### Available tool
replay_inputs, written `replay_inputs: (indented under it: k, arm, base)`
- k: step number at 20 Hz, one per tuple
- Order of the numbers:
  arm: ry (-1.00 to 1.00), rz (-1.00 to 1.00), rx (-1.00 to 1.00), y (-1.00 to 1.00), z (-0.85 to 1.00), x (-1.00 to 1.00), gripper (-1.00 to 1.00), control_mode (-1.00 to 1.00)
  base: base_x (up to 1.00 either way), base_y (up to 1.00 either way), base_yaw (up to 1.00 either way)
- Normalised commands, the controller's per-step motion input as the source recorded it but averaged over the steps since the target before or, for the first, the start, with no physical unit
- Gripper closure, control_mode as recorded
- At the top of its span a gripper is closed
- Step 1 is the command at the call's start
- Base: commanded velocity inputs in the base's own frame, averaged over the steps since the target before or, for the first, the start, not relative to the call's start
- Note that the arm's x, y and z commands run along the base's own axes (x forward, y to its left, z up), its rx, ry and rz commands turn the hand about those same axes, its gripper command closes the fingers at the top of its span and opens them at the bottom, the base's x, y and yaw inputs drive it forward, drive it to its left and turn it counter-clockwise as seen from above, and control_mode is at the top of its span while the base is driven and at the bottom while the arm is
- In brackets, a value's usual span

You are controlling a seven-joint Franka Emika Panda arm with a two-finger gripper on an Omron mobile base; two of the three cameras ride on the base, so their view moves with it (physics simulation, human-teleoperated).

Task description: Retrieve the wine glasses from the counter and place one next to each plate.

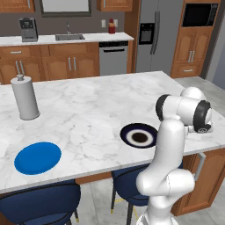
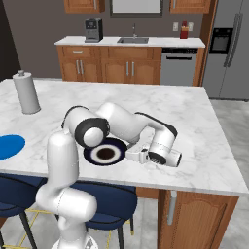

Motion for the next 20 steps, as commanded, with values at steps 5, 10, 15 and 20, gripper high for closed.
replay_inputs:
  k: [5, 10, 15, 20]
  arm:
    - [0.00, 0.01, 0.03, -0.10, -0.14, 0.34, 1.00, -1.00]
    - [0.01, 0.01, 0.04, -0.05, -0.37, 0.27, 1.00, -1.00]
    - [0.00, 0.00, 0.00, 0.00, -0.44, 0.20, 1.00, -1.00]
    - [0.00, 0.00, 0.00, 0.00, -0.38, 0.19, 1.00, -1.00]
  base:
    - [0.00, 0.00, 0.00]
    - [0.00, 0.00, 0.00]
    - [0.00, 0.00, 0.00]
    - [0.00, 0.00, 0.00]
